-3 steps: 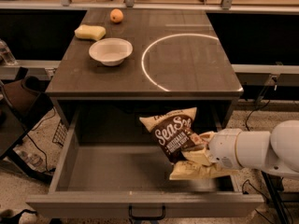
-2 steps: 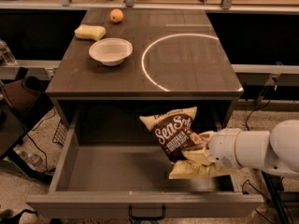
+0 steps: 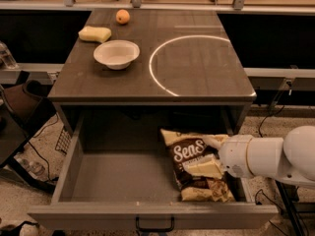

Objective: Place brown chip bag into top drawer

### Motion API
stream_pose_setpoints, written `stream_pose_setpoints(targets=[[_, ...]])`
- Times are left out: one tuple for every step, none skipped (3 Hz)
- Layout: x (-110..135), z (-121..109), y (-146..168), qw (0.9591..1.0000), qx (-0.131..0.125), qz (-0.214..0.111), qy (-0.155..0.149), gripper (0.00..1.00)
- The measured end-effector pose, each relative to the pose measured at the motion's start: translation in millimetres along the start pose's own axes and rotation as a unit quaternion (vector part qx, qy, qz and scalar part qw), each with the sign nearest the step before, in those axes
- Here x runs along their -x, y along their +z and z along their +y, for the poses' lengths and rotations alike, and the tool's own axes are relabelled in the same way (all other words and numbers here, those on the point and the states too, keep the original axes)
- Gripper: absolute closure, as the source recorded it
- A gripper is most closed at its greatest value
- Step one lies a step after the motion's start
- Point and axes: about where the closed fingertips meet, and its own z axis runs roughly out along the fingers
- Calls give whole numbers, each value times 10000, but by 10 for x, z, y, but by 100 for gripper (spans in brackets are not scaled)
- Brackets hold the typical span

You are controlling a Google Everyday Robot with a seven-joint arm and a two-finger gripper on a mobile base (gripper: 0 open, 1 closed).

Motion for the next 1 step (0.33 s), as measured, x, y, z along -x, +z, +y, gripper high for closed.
stream_pose_setpoints(targets=[[6, 6, 4, 10000, 6, 2, -8, 0]])
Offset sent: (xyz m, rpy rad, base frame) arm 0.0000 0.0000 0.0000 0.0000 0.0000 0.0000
